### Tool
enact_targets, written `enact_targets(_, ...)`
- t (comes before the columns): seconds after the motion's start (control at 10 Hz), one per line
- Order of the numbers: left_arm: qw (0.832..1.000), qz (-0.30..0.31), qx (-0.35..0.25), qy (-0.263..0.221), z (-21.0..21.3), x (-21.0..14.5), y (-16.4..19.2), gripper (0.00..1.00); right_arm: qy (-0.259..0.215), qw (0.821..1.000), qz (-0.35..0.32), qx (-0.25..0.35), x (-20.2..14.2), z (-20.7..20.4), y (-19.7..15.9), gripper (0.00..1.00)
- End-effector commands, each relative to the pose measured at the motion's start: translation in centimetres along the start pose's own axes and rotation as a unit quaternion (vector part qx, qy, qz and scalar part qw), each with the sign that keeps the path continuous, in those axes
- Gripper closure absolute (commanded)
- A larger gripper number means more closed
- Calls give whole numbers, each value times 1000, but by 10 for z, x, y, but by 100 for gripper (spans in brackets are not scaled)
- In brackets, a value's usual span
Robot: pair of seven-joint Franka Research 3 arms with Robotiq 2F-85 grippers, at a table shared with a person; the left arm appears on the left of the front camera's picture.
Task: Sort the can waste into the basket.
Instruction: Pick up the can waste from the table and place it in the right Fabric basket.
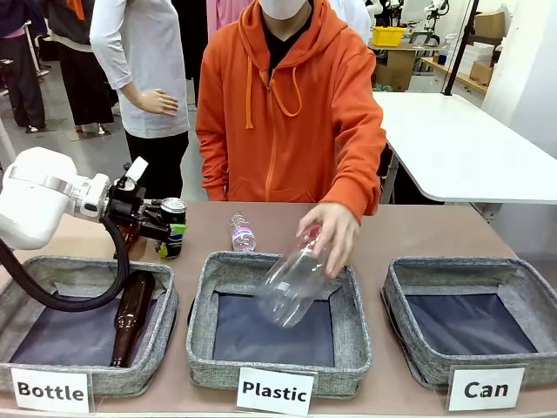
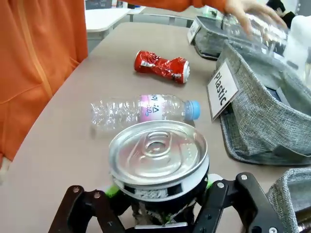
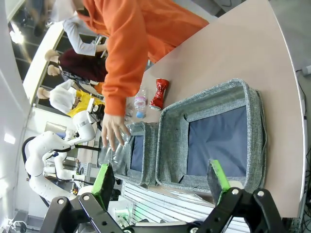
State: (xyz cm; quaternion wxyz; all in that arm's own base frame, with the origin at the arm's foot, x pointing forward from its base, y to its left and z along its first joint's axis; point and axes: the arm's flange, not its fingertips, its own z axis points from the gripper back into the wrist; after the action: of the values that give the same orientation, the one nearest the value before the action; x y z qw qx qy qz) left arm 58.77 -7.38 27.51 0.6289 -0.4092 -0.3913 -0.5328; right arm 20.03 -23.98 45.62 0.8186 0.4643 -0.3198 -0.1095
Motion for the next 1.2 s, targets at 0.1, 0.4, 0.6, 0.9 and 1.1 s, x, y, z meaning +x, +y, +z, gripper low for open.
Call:
enact_targets(0.1,999,-6,12,-32,15,7,2,100,-9,1000,12,11,3,1,1,0)
enact_targets(0.4,998,-5,54,-38,82,33,-13,100,-9,1000,12,11,3,1,1,0)
enact_targets(0.6,997,-33,51,-55,160,58,-52,100,-9,1000,12,11,3,1,1,0)
enact_targets(0.9,985,-139,36,-100,257,76,-154,100,-9,1000,12,11,3,1,1,0)
enact_targets(1.1,976,-188,4,-105,278,69,-216,100,-9,1000,12,11,3,1,1,0)
